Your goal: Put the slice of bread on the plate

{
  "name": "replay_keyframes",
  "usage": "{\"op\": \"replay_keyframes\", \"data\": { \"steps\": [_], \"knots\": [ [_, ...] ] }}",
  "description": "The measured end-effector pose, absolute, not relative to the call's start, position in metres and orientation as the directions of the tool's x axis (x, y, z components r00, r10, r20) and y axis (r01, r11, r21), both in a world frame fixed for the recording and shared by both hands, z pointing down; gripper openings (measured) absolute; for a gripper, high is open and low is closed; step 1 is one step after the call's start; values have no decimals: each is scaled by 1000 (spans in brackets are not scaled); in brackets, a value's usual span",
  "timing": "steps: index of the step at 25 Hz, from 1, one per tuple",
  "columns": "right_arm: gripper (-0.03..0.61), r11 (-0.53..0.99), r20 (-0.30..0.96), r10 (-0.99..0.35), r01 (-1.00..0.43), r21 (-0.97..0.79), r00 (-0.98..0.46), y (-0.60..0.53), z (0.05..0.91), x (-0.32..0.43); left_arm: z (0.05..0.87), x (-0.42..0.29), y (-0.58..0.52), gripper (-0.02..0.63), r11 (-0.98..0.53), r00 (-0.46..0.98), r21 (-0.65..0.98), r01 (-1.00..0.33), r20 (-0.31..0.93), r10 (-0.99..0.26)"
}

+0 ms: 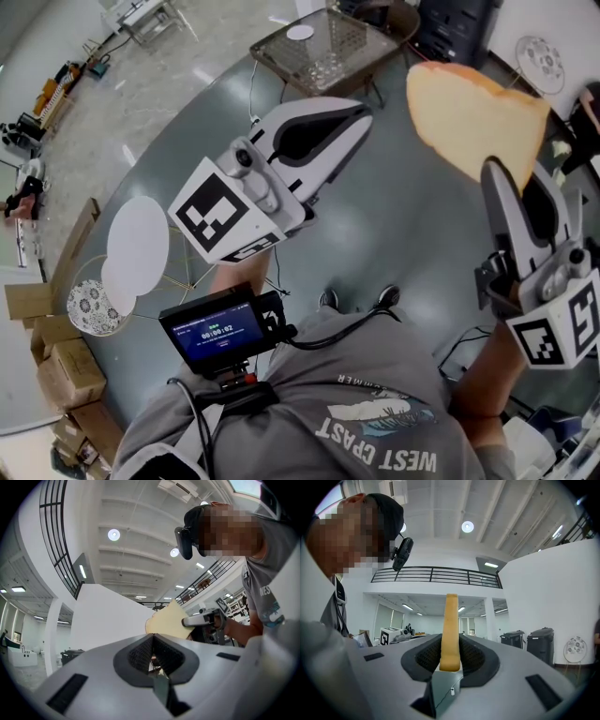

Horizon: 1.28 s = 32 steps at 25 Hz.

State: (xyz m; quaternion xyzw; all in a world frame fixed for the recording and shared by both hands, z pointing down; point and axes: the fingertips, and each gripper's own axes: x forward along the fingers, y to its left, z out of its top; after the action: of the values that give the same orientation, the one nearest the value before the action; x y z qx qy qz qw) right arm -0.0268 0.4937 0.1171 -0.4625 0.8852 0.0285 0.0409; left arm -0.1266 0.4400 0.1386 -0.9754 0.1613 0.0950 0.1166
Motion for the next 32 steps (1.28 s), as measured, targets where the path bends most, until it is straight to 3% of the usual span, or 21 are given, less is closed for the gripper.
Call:
{"op": "replay_keyframes", "data": {
  "steps": [6, 13, 32],
  "knots": [
    [89, 578, -105, -813, -816, -22, -573, 491, 135, 0, 148, -105, 438, 8, -915, 928, -208, -345, -222, -299],
    [89, 589, -108, -805, -808, -16, -584, 489, 115, 113, 129, 5, 436, 8, -908, 920, -211, -362, -236, -313],
    [89, 563, -106, -822, -827, -6, -559, 443, 122, 173, 141, 70, 385, 8, -920, 930, -203, -336, -229, -289]
  ]
}}
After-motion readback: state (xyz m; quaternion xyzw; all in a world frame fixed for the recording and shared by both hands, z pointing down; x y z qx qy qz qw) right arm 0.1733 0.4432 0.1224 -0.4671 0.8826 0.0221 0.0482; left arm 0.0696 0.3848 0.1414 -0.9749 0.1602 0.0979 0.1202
